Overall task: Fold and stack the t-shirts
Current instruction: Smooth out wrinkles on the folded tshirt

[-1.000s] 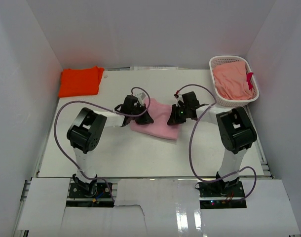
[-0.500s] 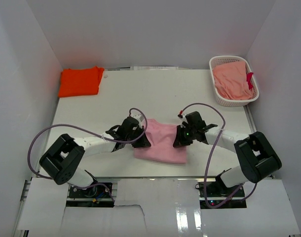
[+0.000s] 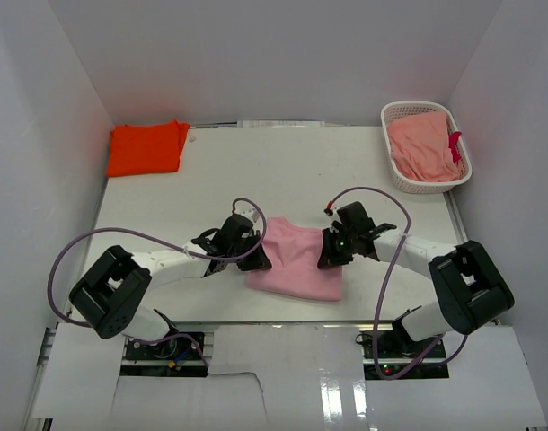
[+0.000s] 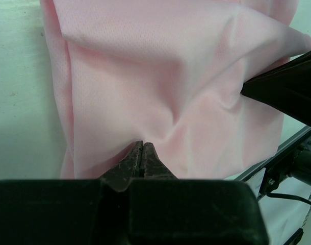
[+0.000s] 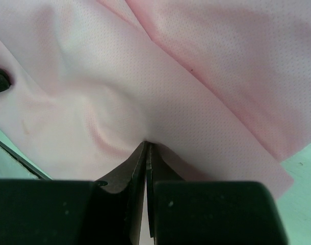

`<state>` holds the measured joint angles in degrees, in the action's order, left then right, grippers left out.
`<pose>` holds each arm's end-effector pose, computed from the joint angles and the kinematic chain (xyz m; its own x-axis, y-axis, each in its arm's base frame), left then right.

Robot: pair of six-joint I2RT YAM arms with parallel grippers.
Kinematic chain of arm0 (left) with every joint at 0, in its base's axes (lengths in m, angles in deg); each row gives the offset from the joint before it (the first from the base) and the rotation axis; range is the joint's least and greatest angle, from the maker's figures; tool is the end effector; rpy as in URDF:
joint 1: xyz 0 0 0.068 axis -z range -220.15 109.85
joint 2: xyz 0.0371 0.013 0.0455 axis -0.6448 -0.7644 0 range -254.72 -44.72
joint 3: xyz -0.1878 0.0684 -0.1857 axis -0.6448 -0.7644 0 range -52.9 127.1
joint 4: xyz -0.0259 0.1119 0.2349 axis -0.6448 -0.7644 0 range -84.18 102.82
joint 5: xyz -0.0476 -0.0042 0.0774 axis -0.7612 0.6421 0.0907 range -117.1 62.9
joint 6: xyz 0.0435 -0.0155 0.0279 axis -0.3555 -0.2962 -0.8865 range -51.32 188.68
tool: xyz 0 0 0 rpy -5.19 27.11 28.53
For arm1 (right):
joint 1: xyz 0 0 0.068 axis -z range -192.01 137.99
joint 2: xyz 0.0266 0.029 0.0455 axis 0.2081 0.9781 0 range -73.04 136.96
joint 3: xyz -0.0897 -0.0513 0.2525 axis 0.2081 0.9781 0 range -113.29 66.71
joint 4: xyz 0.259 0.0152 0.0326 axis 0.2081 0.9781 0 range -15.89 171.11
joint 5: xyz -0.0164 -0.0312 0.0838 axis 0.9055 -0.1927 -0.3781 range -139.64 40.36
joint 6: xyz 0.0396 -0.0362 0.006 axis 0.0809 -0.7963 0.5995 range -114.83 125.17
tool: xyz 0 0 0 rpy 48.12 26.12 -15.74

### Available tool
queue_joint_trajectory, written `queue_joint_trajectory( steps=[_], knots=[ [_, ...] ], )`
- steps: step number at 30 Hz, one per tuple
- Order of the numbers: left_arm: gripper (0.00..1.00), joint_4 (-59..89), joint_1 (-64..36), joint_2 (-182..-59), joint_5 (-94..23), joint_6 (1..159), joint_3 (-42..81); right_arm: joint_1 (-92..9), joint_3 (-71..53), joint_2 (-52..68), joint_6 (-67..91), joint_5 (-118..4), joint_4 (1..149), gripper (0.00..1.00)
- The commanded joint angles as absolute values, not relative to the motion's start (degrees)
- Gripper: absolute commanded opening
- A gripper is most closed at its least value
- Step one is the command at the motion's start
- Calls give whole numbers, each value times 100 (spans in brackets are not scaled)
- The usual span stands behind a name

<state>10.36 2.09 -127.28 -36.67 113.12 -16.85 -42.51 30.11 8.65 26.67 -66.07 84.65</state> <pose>0.1957 -0.1857 0.1565 -0.9195 -0.0978 -0.3808 0.1398 0.8240 -0.5491 0.2175 0.1396 0.1542 -0.8905 -0.1167 -0.4397 -0.3204 0.8471 0.4239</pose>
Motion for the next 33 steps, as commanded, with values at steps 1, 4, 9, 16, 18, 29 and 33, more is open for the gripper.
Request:
queue_joint_trajectory(
  steps=[1,4,9,16,18,29,33],
  knots=[
    [0,1071,274,-12760,-3607,11350,-1625,-4286,2734,1063,2495,-6529,8527,8],
    [0,1115,327,-12716,-3581,11438,-1722,-4277,2646,1160,2477,-6555,8518,8],
    [0,1106,458,-12681,-3545,11543,-1792,-4277,2558,1326,2442,-6494,8474,8],
    [0,1124,582,-12733,-3519,11649,-1871,-4269,2409,1617,2416,-6467,8342,8],
    [0,1124,599,-12733,-3493,11658,-1898,-4269,2295,1748,2398,-6467,8342,8],
    [0,861,599,-12550,-3080,11500,-1705,-4269,2259,1469,2389,-6538,8439,9],
    [0,334,582,-12435,-2799,11263,-1135,-4269,2075,1117,2328,-6546,8772,10]
  ],
)
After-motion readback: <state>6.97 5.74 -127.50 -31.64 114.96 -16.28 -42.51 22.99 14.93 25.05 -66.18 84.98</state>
